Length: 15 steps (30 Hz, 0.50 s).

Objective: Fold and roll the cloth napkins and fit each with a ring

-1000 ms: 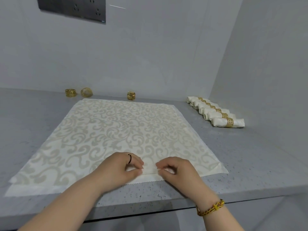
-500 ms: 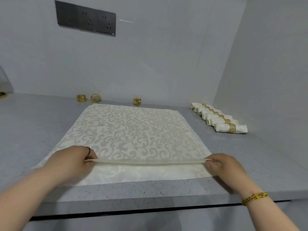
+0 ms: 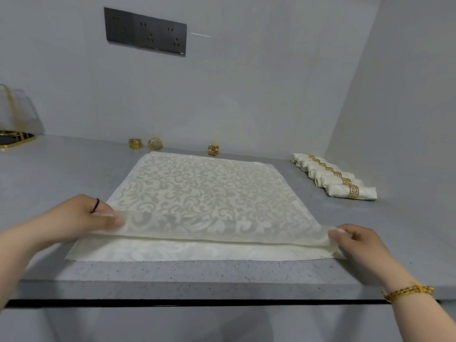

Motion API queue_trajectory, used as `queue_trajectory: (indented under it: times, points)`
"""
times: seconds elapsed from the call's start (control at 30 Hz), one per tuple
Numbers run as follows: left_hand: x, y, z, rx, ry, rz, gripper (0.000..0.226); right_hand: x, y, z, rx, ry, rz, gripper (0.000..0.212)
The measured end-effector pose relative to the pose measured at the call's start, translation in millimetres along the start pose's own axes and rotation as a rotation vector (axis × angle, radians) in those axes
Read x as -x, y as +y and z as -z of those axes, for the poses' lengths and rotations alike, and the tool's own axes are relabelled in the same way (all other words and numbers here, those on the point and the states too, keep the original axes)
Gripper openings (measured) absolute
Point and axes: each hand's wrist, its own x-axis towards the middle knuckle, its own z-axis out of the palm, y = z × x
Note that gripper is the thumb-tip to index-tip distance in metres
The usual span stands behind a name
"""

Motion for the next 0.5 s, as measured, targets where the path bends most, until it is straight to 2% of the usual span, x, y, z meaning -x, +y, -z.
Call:
queue_trajectory:
  times: [0.13, 0.27, 0.33, 0.43, 0.5]
  points:
    - [4.0, -10.3, -8.8, 0.005, 0.032, 0.05, 0.046, 0.3, 0.9, -8.1, 0.106, -0.012, 0.038, 0.024]
    - [6.4, -10.5, -15.8, -0.109, 0.13, 0.039, 0.046, -7.3, 6.3, -14.6, 0.182, 0.039, 0.034, 0.026]
    - [7.0, -10.0, -19.9, -0.238, 0.114, 0.04, 0.043, -10.7, 7.9, -18.6, 0.261, 0.032, 0.022, 0.025]
    - [8.3, -4.4, -26.7, -0.517, 0.159, 0.002, 0.018, -12.7, 6.0, -24.0, 0.464, 0.018, 0.017, 0.021]
    - [10.4, 2.2, -30.5, -0.643, 0.194, -0.131, 0.027, -9.8, 0.0, -27.9, 0.664, 0.049, 0.052, 0.006]
